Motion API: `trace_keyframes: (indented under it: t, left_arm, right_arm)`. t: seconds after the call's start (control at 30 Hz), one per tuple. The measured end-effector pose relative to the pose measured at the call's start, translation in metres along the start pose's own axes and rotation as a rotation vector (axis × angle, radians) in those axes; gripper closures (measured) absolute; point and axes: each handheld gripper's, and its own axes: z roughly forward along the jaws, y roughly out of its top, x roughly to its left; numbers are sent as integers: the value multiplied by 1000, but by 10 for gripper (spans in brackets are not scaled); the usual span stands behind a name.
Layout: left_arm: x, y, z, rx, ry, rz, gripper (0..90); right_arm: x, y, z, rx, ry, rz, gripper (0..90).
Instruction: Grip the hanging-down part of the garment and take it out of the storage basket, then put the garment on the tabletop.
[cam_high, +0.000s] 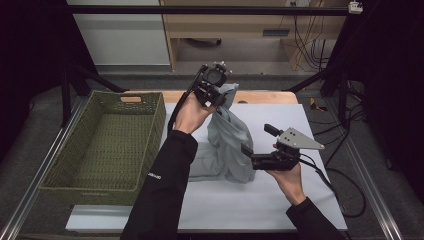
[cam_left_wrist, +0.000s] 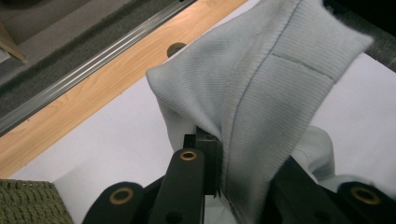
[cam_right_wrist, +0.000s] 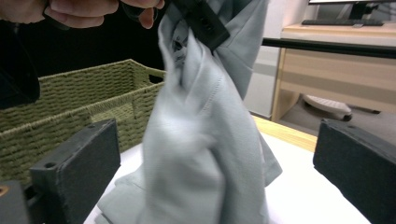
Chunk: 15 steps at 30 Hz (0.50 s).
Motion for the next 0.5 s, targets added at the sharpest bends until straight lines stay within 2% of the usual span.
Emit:
trace_keyframes:
  t: [0.07, 0.2, 0.23, 0.3, 0.5]
  left_arm:
    - [-2, -1, 1, 2, -10, 11, 831]
    - [-7, -6, 6, -3, -23, 22, 830]
    - [-8, -7, 7, 3, -28, 28, 830]
    - [-10, -11, 10, 1, -35, 40, 830]
    - [-11, -25, 22, -15, -56, 21, 829]
  right_arm:
    - [-4, -5, -6, 4, -12, -10, 6]
    - [-8, -12, -14, -6, -25, 20, 5]
    - [-11, -14, -16, -4, -31, 8, 5]
    - [-12, -16, -19, -6, -34, 18, 5]
    - [-20, -29, -32, -19, -44, 43, 5]
